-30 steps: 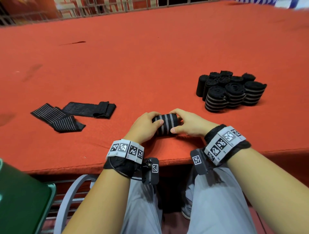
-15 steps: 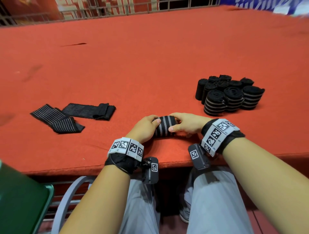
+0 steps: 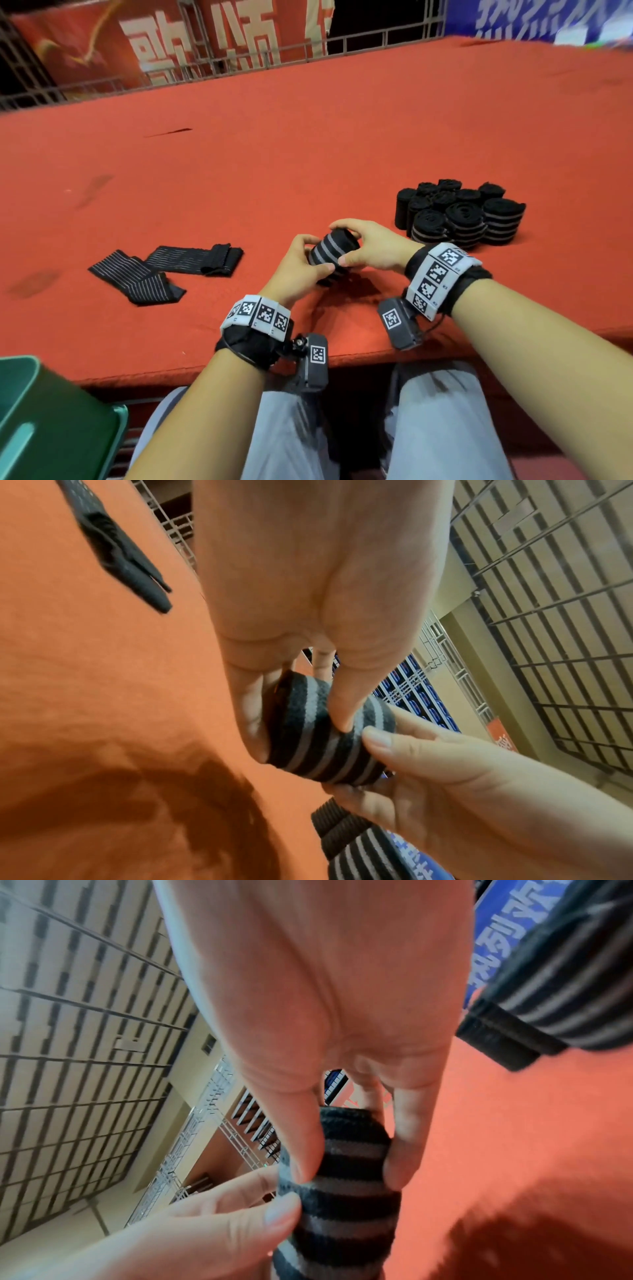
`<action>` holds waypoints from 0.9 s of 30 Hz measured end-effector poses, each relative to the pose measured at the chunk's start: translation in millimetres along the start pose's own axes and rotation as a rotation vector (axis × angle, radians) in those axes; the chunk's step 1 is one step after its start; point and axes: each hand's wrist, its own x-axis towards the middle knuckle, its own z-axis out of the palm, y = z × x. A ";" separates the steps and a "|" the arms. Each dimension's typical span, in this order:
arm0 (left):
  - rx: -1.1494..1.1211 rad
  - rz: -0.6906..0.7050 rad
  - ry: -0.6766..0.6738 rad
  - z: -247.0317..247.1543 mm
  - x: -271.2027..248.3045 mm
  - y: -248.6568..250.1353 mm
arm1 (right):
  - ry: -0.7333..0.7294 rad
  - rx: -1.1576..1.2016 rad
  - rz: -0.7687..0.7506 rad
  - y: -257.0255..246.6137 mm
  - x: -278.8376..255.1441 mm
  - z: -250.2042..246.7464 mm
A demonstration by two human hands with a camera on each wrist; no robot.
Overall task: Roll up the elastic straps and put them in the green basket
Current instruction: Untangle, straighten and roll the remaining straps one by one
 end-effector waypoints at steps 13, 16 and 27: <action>0.067 0.000 -0.047 100.1 69.6 6.4 | -0.072 -0.752 0.055 45.2 10.2 -82.7; 0.060 -0.029 -0.106 108.8 78.8 -3.6 | -0.068 -0.829 0.021 56.9 12.1 -82.7; 0.139 -0.046 -0.149 111.2 85.0 -11.0 | -0.081 -0.861 0.040 69.0 16.8 -74.3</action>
